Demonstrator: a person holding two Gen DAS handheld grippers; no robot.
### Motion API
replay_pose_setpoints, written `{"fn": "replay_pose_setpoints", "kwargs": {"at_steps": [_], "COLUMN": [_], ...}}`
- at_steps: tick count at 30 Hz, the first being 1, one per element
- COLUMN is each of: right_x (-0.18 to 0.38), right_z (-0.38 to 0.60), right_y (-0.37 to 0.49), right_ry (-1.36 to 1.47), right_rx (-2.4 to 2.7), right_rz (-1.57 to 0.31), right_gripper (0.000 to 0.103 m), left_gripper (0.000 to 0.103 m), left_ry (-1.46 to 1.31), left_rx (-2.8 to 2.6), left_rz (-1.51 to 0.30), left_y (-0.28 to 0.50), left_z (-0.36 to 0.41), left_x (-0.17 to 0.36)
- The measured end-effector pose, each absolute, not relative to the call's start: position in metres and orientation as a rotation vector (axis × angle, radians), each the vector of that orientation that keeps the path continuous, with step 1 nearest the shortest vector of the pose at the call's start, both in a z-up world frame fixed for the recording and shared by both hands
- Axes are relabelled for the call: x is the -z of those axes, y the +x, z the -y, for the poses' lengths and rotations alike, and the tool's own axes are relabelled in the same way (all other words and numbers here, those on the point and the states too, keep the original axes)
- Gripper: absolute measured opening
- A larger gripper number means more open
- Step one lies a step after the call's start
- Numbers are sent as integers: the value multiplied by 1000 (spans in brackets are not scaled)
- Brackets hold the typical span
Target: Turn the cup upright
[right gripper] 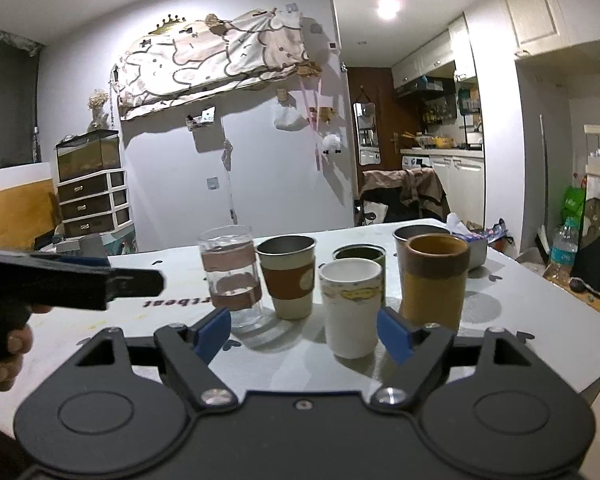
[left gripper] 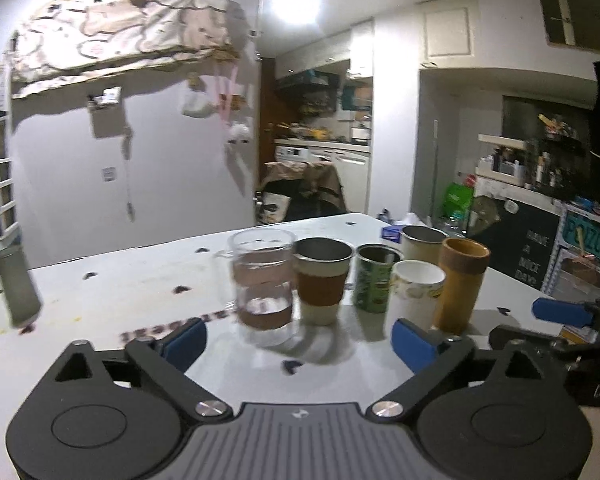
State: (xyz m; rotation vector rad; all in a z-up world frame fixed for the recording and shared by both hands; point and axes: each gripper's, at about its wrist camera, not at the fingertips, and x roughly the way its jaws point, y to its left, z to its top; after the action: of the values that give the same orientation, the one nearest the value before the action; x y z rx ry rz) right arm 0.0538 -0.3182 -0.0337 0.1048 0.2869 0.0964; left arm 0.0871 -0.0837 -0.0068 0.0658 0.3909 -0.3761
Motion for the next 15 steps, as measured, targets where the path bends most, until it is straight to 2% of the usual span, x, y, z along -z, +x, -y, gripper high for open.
{"fn": "replay_pose_setpoints", "kwargs": {"at_steps": [12, 15], "right_x": [31, 32], "right_z": [294, 295], "right_y": [25, 20], "right_ry": [51, 39], "right_rx": [-44, -20], "right_rz": [-247, -241], "right_gripper": [102, 103], "left_gripper": [103, 103], "left_ry": [49, 52], "left_rx": [305, 290], "left_rz": [-381, -390], "left_y": [51, 48], "left_z": [59, 59], "left_x": [24, 31]}}
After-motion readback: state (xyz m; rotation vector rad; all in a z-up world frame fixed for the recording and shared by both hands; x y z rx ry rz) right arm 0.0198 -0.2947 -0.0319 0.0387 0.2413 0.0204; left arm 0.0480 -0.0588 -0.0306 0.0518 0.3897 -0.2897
